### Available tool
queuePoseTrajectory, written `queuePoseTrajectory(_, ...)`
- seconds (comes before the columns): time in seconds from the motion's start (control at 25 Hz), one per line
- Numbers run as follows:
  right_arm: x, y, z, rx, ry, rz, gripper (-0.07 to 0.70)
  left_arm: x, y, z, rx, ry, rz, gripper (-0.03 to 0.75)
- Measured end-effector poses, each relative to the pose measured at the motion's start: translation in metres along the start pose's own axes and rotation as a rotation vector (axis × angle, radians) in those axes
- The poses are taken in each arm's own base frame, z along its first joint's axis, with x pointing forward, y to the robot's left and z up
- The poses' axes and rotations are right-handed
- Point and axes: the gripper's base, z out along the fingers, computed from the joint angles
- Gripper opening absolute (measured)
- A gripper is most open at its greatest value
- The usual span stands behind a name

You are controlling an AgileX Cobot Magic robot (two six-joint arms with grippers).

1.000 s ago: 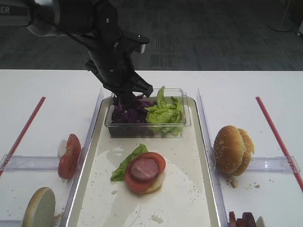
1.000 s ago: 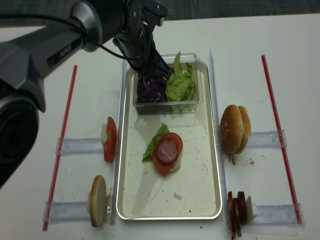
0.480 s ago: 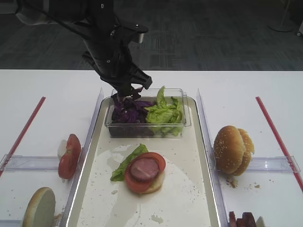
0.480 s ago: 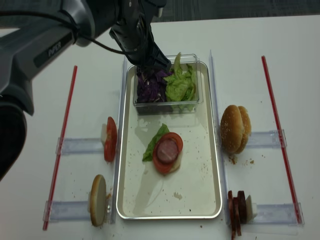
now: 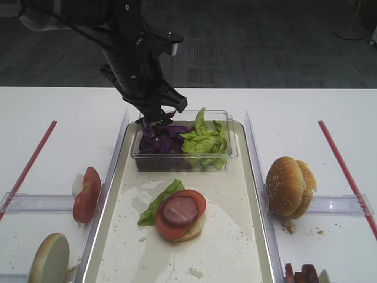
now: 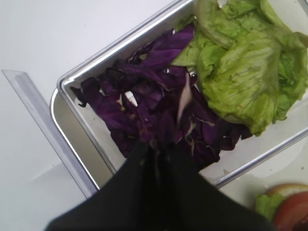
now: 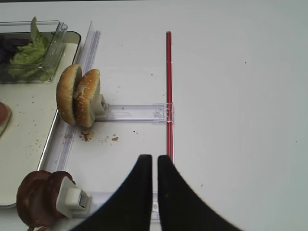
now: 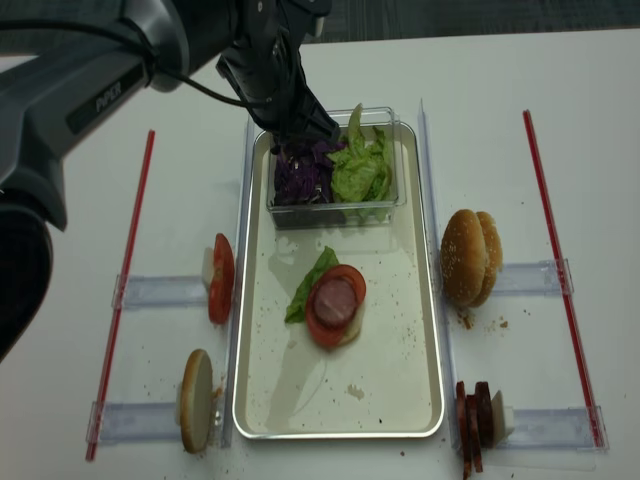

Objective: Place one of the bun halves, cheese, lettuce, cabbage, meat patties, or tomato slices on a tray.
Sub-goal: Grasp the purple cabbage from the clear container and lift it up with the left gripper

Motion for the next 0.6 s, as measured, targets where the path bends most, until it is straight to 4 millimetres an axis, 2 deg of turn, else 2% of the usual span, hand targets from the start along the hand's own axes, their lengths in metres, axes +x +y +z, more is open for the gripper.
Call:
queuePoseTrajectory(0.24,0.0,0.0,0.0,0.0,0.0,0.0,0.068,0.009,0.001,-0.012,-0.006,-0.009,0.005,0.032)
queuePoseTrajectory(0.36,0.0,0.0,0.0,0.0,0.0,0.0,0.068,0.025,0.0,-0.019,-0.005,-0.016,0.002,0.032)
queuePoseTrajectory(0.6,0.0,0.0,0.0,0.0,0.0,0.0,0.068,0.072,-0.002,-0.04,-0.002,-0.02,-0.008,0.032)
